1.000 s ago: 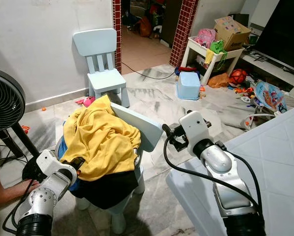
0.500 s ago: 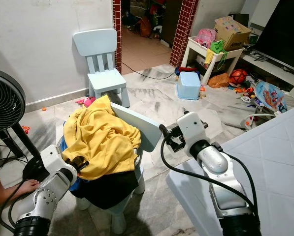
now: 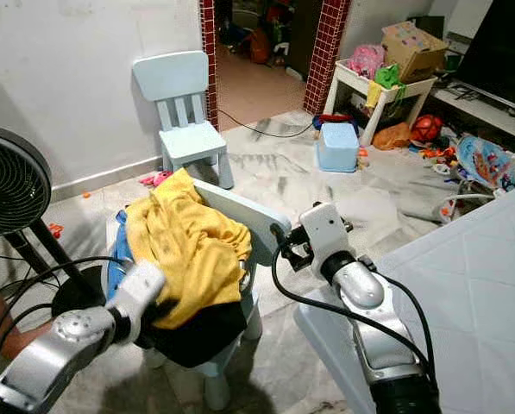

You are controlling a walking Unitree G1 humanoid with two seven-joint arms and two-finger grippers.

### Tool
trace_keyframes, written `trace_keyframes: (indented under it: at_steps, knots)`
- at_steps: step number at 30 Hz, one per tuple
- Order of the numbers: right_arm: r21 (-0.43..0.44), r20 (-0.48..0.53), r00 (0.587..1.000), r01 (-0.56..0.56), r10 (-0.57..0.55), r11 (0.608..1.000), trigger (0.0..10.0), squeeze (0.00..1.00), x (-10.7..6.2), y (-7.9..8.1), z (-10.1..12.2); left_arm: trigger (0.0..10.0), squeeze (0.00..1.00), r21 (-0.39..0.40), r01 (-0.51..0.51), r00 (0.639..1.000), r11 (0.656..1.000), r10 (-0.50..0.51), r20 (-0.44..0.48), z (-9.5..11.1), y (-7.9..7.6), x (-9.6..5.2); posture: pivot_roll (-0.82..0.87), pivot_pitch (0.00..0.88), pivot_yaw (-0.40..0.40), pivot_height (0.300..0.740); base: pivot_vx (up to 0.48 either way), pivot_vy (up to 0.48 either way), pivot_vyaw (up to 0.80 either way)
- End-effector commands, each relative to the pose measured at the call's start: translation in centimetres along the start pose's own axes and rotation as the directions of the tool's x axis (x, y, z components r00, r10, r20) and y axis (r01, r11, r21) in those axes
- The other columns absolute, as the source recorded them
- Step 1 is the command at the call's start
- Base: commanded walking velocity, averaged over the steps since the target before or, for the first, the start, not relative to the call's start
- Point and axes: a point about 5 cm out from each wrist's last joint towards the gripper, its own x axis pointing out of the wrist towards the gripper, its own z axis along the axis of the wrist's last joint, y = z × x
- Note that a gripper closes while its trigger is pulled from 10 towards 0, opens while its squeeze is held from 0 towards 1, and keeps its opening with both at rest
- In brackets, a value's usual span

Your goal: Hang hanger

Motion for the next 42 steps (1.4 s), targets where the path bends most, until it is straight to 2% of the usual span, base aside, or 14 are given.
trace_keyframes:
  at_steps: [1,5,12,13,14,15,17,20,25,27,28,30,35,42]
  knots:
    - [-0.008,0.006,1.0,0.004,-0.003,1.0,10.0,0.0,0.1,0.0,0.1,0.0,0.0,0.042,0.078,0.997,0.996,-0.077,-0.011,0.2,-1.0,-0.2,-0.08,0.0,-0.018,0.74,0.0,0.0,0.0]
    - [-0.004,0.003,1.0,0.01,-0.01,1.0,10.0,0.0,0.0,0.0,-0.2,0.0,0.0,0.078,0.15,0.988,0.986,-0.148,-0.036,0.1,-1.6,-0.8,-0.08,0.0,-0.013,0.74,0.0,0.0,0.0]
    - [0.001,-0.001,1.0,0.011,-0.011,1.0,10.0,0.0,0.0,0.2,-0.3,0.0,0.0,-0.015,0.008,1.0,1.0,-0.008,-0.002,-0.8,0.1,-0.5,-0.08,0.0,-0.011,0.74,0.0,0.0,0.0]
    - [0.002,-0.001,1.0,0.011,-0.011,1.0,10.0,0.0,0.0,0.2,-0.3,1.9,0.0,-0.054,-0.014,1.0,0.998,0.015,0.02,-0.7,0.4,-0.6,-0.08,0.0,-0.014,0.74,0.0,0.0,0.0]
    - [0.002,-0.001,1.0,0.011,-0.011,1.0,10.0,0.0,0.0,0.2,-0.3,1.9,0.0,-0.054,-0.014,1.0,0.998,0.015,0.02,-0.7,0.4,-0.6,-0.08,0.0,-0.014,0.74,0.0,0.0,0.0]
    - [0.002,-0.002,1.0,0.01,-0.01,1.0,10.0,0.0,0.0,0.1,-0.4,10.0,0.0,-0.124,-0.044,0.997,0.991,0.051,0.058,-0.6,0.9,-0.6,-0.08,0.0,-0.014,0.74,0.0,0.0,0.0]
    - [0.001,-0.003,1.0,0.01,-0.01,1.0,10.0,0.0,0.0,0.1,-0.4,10.0,0.0,-0.146,-0.05,0.996,0.988,0.061,0.072,-0.5,1.0,-0.6,-0.08,0.0,-0.014,0.74,0.0,0.0,0.0]
    - [0.001,-0.003,1.0,0.009,-0.009,1.0,10.0,0.0,0.1,0.1,-0.4,10.0,0.0,-0.447,-0.161,0.935,0.88,0.281,0.217,0.4,3.7,-1.0,-0.07,0.0,-0.019,0.74,0.0,0.0,0.0]
    - [0.0,-0.004,1.0,0.006,-0.006,1.0,10.0,0.0,0.1,0.1,-0.4,10.0,0.0,-0.638,-0.211,0.884,0.741,0.422,0.198,-0.3,5.1,-1.4,-0.07,0.0,-0.021,0.74,0.0,0.0,0.0]
    - [-0.001,-0.004,1.0,0.005,-0.005,1.0,10.0,0.0,0.1,0.1,-0.4,10.0,0.0,-0.627,-0.209,0.895,0.75,0.405,0.186,-0.5,5.0,-1.3,-0.07,0.0,-0.021,0.74,0.0,0.0,0.0]
    - [-0.001,-0.004,1.0,0.005,-0.005,1.0,10.0,0.0,0.1,0.1,-0.4,10.0,0.88,-0.613,-0.21,0.903,0.762,0.391,0.177,-0.6,4.9,-1.2,-0.08,0.0,-0.024,0.74,0.0,0.0,0.0]
    - [-0.002,-0.004,1.0,0.005,-0.005,1.0,10.0,0.0,0.1,0.1,-0.4,10.0,1.0,-0.618,-0.206,0.906,0.759,0.386,0.172,-0.6,4.8,-1.2,-0.08,0.0,-0.024,0.74,0.0,0.0,0.0]
    - [-0.005,-0.004,1.0,0.007,-0.007,1.0,10.0,0.0,0.1,-0.1,-0.4,10.0,1.0,-0.614,-0.195,0.926,0.765,0.349,0.14,-0.5,4.3,-1.0,-0.08,0.0,-0.025,0.74,0.0,0.0,0.0]
    - [-0.006,-0.006,1.0,0.005,-0.005,1.0,10.0,0.0,0.0,-0.1,-0.4,10.0,1.0,-0.46,-0.11,0.985,0.881,0.159,0.069,-1.7,1.6,-1.6,-0.08,0.0,-0.029,0.74,0.0,0.0,0.0]
